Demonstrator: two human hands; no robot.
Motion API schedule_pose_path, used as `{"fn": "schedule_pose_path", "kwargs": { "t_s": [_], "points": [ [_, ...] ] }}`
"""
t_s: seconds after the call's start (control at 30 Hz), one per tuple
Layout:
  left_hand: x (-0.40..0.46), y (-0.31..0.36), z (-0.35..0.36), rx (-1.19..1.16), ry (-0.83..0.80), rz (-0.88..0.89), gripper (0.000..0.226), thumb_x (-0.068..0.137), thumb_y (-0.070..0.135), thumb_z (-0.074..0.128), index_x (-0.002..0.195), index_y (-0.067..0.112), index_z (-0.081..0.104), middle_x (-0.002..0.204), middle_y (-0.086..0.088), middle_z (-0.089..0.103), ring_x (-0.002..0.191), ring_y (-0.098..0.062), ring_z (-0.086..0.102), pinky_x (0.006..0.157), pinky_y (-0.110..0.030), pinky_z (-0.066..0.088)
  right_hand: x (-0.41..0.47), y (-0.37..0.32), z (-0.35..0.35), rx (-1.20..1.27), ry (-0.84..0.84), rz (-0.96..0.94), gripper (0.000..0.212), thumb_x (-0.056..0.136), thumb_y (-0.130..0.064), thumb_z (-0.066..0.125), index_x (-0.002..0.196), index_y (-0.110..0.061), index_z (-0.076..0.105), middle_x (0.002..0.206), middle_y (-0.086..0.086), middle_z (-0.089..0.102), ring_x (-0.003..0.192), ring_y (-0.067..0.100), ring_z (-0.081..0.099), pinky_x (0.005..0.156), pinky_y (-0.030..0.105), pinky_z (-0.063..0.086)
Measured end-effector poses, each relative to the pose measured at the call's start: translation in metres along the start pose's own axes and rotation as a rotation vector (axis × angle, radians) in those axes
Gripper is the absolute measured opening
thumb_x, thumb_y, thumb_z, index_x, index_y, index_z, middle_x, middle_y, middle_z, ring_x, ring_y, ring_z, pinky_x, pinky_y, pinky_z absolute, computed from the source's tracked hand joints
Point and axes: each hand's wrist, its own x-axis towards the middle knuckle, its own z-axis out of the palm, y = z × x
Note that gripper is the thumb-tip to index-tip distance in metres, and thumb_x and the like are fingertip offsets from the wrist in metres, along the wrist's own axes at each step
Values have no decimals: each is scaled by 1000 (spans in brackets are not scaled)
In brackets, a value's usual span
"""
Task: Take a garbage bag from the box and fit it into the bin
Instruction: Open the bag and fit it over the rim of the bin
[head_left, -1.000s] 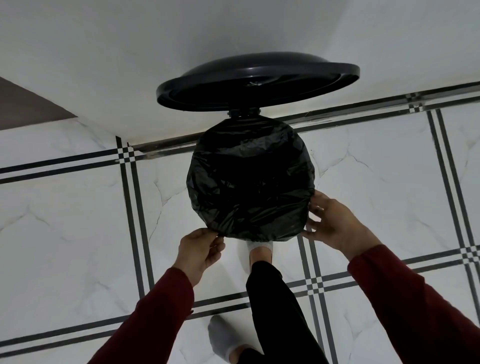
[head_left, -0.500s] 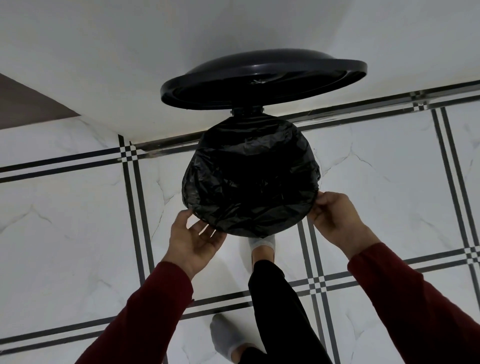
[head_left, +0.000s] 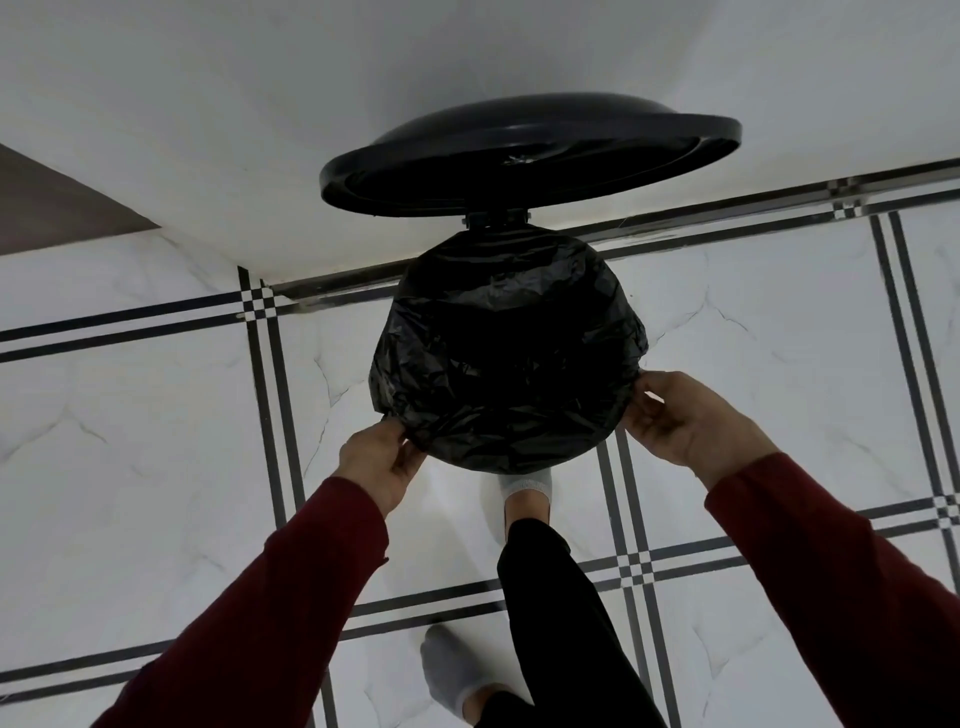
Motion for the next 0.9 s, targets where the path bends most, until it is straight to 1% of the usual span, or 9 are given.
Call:
{"fn": "schedule_pose_path", "kwargs": {
  "t_s": [0.1, 0.23, 0.37, 0.43, 0.53, 0.63, 0.73, 0.8, 0.9],
  "points": [
    [-4, 4, 5, 1, 8, 13, 16, 98, 1, 58, 109, 5, 69, 92, -8, 76, 69, -17, 75, 60, -31, 64, -1, -2, -1, 17, -48, -31, 16, 84, -4, 48, 81, -5, 63, 71, 5, 66, 62, 19, 63, 73, 28, 57],
    [-18, 13, 6, -77, -12, 1, 22, 86, 6, 47, 95, 11, 66, 89, -5, 68, 81, -23, 66, 73, -34, 59, -7, -5, -2, -10, -115, -62, 30, 88, -25, 65, 103, -1, 73, 95, 10, 74, 86, 23, 68, 99, 33, 55],
    [-33, 23, 4, -137, -129, 9, 24, 85, 34, 69, 96, 13, 69, 98, -3, 69, 94, -24, 67, 87, -37, 60, -8, -5, 4, -19, -49, -82, 19, 94, -15, 68, 111, -8, 72, 95, 9, 75, 74, 20, 74, 81, 31, 63],
    [-31, 24, 5, -101, -151, 29, 23, 89, 28, 78, 106, 15, 72, 103, -2, 72, 95, -19, 71, 78, -35, 63, -9, -6, 6, -45, -15, -72, 11, 94, -14, 68, 103, -9, 72, 87, 7, 75, 68, 18, 74, 74, 30, 64],
    [-26, 22, 4, -142, -112, -43, 19, 98, 20, 70, 115, 10, 70, 96, -7, 72, 61, -14, 74, 54, -25, 59, -11, -10, 11, -69, 14, -56, 7, 95, -14, 66, 90, -13, 71, 70, 2, 75, 61, 15, 72, 68, 27, 63],
    [-20, 20, 6, -110, -33, -50, 8, 103, 13, 60, 105, 9, 67, 73, -3, 72, 47, -9, 67, 43, -19, 52, -12, -12, 13, -94, 21, -38, 5, 92, -15, 66, 91, -17, 71, 74, -3, 74, 74, 15, 69, 79, 28, 59],
    [-13, 22, 6, -82, -22, -5, 9, 101, 7, 58, 102, 8, 67, 78, -3, 71, 59, -10, 66, 45, -18, 52, -10, -15, 14, -144, 4, -47, 8, 91, -15, 64, 90, -19, 70, 71, -8, 71, 77, 12, 64, 90, 27, 50],
    [-8, 24, 4, -88, -10, 33, 16, 99, 7, 63, 114, 5, 69, 95, -8, 72, 72, -13, 69, 52, -20, 57, -8, -17, 16, -143, 30, -43, 11, 85, -13, 61, 80, -21, 65, 69, -8, 60, 74, 13, 56, 83, 26, 48],
    [-5, 25, 5, -103, 24, 73, 16, 97, 5, 63, 112, 5, 69, 92, -7, 71, 72, -12, 67, 54, -20, 58, -5, -18, 17, -82, 69, -40, 15, 79, -12, 53, 70, -23, 54, 64, -6, 37, 60, 15, 39, 72, 25, 41]
  ]
}}
